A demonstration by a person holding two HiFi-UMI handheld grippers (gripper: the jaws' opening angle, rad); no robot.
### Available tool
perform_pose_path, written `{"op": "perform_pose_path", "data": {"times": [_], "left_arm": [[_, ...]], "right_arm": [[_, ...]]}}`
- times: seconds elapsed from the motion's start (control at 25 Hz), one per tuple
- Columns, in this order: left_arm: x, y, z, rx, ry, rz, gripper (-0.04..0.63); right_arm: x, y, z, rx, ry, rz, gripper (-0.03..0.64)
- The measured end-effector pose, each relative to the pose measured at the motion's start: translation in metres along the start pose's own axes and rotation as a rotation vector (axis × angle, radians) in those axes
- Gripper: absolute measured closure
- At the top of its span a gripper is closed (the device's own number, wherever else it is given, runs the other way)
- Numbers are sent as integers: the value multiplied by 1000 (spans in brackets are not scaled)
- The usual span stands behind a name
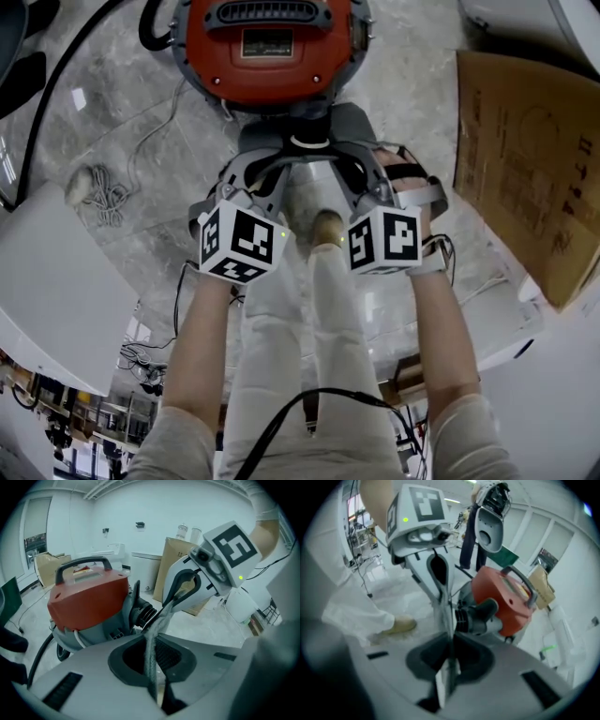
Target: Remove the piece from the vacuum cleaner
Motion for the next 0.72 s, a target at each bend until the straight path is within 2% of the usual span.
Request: {"op": "perform_pose_path", "data": {"times": [0.36, 0.44, 0.52, 0.6, 0.72], "left_arm": [[24, 9, -14, 45, -24, 105, 557], [23, 11, -14, 39, -21, 92, 557], [15, 13, -13, 25, -11, 14, 557], [7, 13, -13, 25, -13, -56, 557], [-1, 11, -11, 34, -18, -93, 559]], "right_arm": [[-22, 3, 16, 133, 88, 261, 575], [-24, 4, 19, 158, 98, 306, 575], [-22, 5, 17, 149, 78, 275, 574], [-13, 3, 11, 103, 22, 157, 575], [-2, -1, 3, 49, -42, 13, 575]]}}
Point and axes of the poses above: the fingertips, and each gripper's own axes: z forward along the fingers, y to its right, x out of its top, the point moved 9 cm from there along -z, backward along the fingers, and after that the axes turned 8 degrees about -y, right-handed, at the moved point
